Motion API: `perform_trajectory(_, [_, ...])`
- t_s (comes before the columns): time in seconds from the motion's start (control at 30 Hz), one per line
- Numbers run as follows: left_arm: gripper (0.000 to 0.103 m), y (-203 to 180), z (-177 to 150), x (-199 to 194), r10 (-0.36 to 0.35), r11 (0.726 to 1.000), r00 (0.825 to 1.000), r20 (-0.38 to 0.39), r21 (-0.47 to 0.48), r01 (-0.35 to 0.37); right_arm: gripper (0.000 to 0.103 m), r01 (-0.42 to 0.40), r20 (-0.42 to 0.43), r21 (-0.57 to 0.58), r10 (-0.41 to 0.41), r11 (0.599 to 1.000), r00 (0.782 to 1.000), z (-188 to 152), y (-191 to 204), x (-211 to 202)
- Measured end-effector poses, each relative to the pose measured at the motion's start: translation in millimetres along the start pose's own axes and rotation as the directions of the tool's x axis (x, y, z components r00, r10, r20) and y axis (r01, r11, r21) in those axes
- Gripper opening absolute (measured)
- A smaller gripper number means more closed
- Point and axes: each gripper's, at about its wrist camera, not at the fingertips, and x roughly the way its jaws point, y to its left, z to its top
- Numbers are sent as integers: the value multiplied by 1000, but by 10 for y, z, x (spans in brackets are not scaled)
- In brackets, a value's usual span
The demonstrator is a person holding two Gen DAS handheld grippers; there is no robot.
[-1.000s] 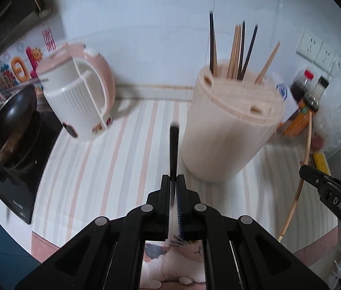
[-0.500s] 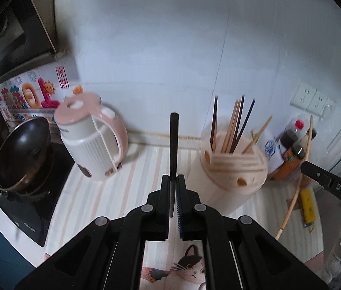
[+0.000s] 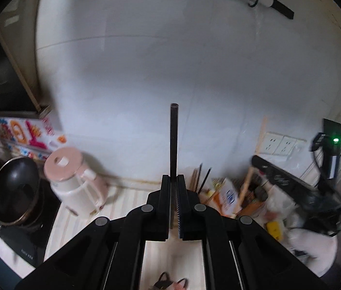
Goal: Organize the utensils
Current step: 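Lower both chopsticks into the beige holder and open both grippers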
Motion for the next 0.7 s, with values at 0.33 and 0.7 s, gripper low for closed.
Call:
perform_trajectory(0.33, [2,-121,259,811,-48,999,995,-88,-22,46,7,15,111,-4,-15,1000,994,181,40,528])
perform_trajectory(0.7, [10,-68,139,1262,8,1000,971,-237,-16,-12,13,13,47,-36,-12,999,999,-40,-113,1006])
